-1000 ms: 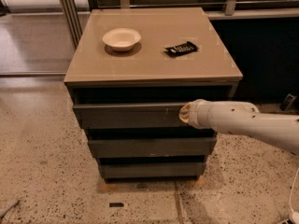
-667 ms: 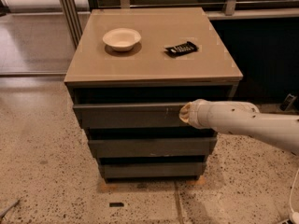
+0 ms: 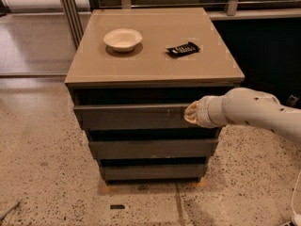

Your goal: Close top drawer

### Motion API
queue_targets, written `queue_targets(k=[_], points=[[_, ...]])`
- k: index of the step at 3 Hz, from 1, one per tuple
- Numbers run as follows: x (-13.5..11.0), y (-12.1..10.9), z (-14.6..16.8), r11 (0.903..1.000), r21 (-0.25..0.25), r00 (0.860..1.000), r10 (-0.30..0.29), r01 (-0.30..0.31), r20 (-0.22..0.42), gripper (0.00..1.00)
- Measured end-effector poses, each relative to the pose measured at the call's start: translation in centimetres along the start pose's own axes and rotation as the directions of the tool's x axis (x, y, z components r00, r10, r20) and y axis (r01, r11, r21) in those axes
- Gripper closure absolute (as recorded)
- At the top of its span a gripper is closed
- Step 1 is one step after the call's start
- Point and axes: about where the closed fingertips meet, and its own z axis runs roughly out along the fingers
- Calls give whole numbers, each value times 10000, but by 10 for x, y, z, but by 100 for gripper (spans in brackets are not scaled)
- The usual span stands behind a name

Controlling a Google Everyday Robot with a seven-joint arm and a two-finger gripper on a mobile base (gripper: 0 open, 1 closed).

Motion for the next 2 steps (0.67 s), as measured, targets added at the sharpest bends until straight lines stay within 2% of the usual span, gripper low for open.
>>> queue_targets(k=[1, 2], points=[[-9, 6, -44, 9967, -814, 9999, -6, 18, 146, 100], [-25, 14, -85, 9841, -1777, 9999, 78, -54, 125, 93]])
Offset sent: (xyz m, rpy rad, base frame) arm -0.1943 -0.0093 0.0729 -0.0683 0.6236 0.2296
